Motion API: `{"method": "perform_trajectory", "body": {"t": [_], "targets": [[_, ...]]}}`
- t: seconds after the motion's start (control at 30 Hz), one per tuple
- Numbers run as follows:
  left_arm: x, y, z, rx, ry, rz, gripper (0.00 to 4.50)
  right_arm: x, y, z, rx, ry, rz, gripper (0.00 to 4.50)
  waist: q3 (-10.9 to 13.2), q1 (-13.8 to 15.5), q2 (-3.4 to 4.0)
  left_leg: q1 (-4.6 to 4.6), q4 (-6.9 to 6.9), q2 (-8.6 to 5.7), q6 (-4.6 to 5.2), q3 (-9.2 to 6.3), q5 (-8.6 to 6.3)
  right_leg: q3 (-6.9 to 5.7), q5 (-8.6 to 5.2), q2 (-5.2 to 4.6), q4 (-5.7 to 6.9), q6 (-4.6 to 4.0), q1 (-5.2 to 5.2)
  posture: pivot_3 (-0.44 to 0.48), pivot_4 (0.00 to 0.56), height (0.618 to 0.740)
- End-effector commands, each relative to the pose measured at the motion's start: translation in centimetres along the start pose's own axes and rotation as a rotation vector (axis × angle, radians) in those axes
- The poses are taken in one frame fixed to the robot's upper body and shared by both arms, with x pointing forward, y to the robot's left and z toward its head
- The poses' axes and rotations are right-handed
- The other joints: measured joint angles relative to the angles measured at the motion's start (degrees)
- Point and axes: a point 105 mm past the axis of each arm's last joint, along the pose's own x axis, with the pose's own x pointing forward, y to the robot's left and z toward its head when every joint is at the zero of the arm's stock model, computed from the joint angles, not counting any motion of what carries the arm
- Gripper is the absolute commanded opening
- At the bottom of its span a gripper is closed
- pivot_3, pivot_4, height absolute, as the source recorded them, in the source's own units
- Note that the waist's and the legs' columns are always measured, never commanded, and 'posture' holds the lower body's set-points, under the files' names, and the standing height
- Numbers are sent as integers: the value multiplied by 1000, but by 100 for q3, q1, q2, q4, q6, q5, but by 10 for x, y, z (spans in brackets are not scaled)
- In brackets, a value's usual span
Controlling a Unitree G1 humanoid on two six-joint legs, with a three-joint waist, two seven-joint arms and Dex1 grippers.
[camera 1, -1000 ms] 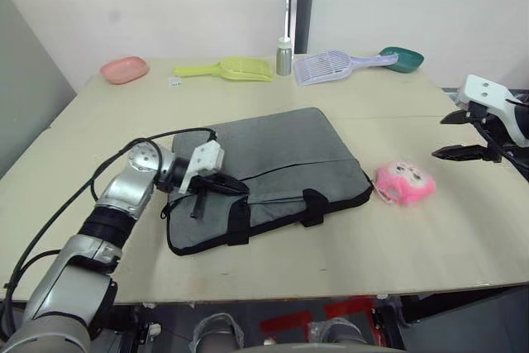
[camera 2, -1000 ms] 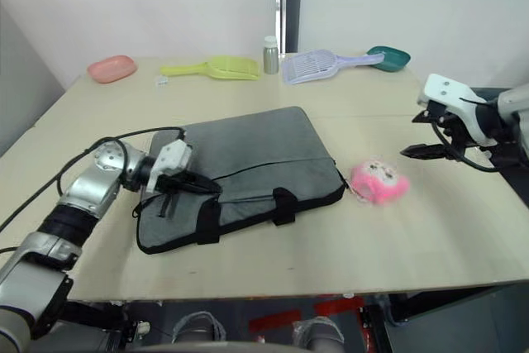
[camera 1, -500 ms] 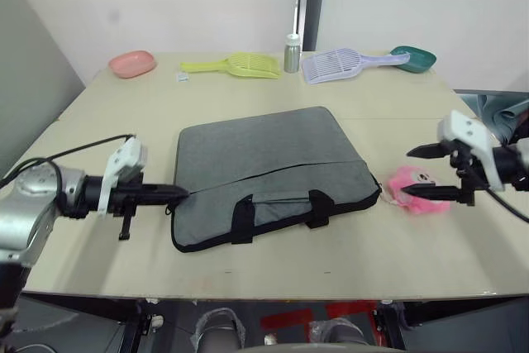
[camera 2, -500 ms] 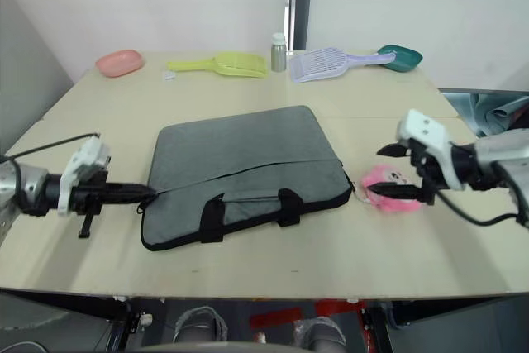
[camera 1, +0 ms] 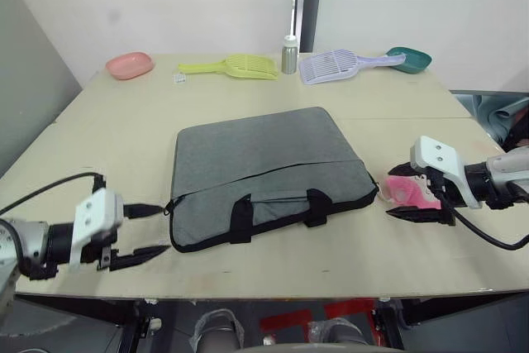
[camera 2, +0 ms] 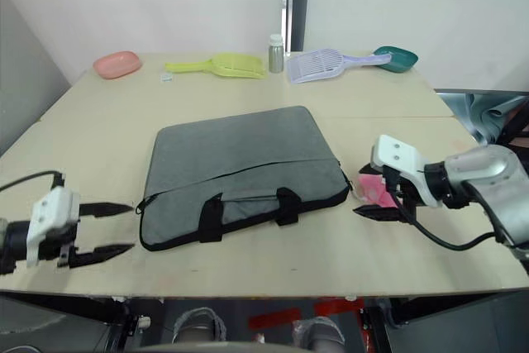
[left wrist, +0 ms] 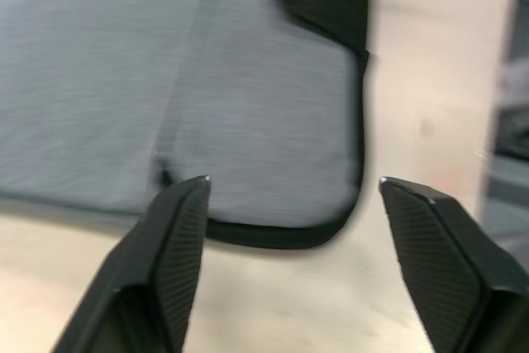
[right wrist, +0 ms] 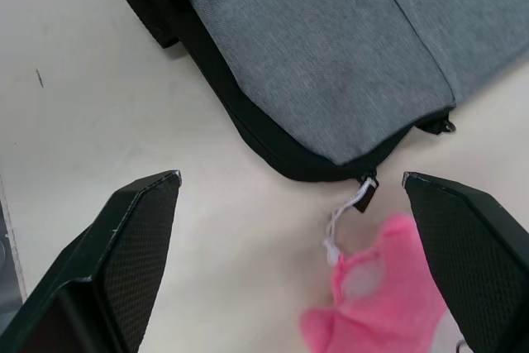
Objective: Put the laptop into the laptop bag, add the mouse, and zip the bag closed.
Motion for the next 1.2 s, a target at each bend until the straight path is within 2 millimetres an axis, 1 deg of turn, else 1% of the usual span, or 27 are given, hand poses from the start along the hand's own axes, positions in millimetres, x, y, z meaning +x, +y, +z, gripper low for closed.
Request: {"method": "perform_trajectory", "body": {"t": [0.03,0.07,0.13,0.23,0.33,0.43,0.53,0.63,0.7,0.8,0.83,0.87,0.9,0.97,1.07,1.1,1.2], "targets": [[10,-19,2,117,19,-105,3301,14,0,8,-97,-9,-5,4500,0,5,0,1,2,0,0,0,0,0,0,0,2,0,1,0,150,740],[12,-21,-1,138,24,-117,3301,18,-1,8,-111,-6,-10,4500,-1,0,1,2,8,0,0,-1,0,1,0,0,6,0,1,0,150,740],[18,-19,-6,155,27,-106,3301,27,-5,6,-156,17,-28,4500,-1,3,2,0,21,0,-4,-1,-3,3,0,-1,15,2,1,0,150,740],[27,-6,-17,204,41,-45,3301,35,-11,4,-199,35,-52,4500,-3,13,5,1,42,-1,-12,-6,-7,4,1,-2,34,3,3,0,150,740],[34,6,-17,222,14,12,3301,39,-14,3,-225,48,-53,4500,-3,-6,4,1,62,-1,-15,-8,-10,10,1,-2,55,3,3,0,150,740],[44,11,-21,201,-14,37,3301,46,-13,-2,-249,64,-45,4500,-7,-6,6,2,72,-1,-13,-10,-9,11,2,-2,68,3,3,0,150,740],[51,12,-22,196,-30,46,3340,51,-13,-6,-256,71,-46,3716,-8,-9,6,3,81,-1,-12,-11,-7,14,2,-2,78,3,2,0,150,740],[55,12,-26,194,-26,32,2502,53,-12,-7,-255,70,-39,2693,-17,5,5,6,90,-1,-14,-11,-9,16,2,-3,93,3,4,0,150,740],[55,13,-28,195,-20,26,1752,54,-10,-9,-252,71,-24,1959,-23,7,6,7,99,-1,-17,-15,-11,16,2,-4,101,3,6,0,150,740],[51,18,-31,204,-11,32,771,52,-4,-10,-243,67,10,1024,-30,1,5,20,102,-1,-26,-14,-17,19,2,-4,107,3,15,0,150,740],[49,21,-31,209,-8,41,347,51,-1,-10,-241,67,22,613,-30,4,5,33,102,-1,-26,-13,-17,21,1,-4,108,3,25,0,150,740],[47,23,-32,211,-5,47,57,50,1,-10,-241,66,34,328,-30,3,5,51,100,-1,-28,-11,-18,23,0,-4,108,2,39,0,150,740],[45,25,-32,213,-3,52,0,49,3,-10,-239,64,45,21,-30,2,5,60,99,-1,-29,-11,-19,23,0,-4,110,2,46,0,150,740],[39,34,-31,196,-6,82,0,47,8,-6,-228,45,66,21,-30,1,5,65,99,-1,-30,-11,-20,27,0,-4,115,3,47,0,150,740],[27,45,-27,109,-23,103,0,46,24,7,-201,-11,143,21,-30,-9,5,73,100,-1,-30,-6,-20,32,0,-3,117,3,50,0,150,740],[23,46,-27,91,-24,101,0,46,28,10,-195,-26,162,21,-30,-17,5,73,99,-1,-30,-4,-20,34,-1,-2,119,3,47,0,150,740],[8,47,-35,49,33,70,0,52,44,28,-191,-96,214,21,-28,-40,5,70,92,1,-31,0,-20,37,-4,2,120,-1,36,0,150,740]]}}
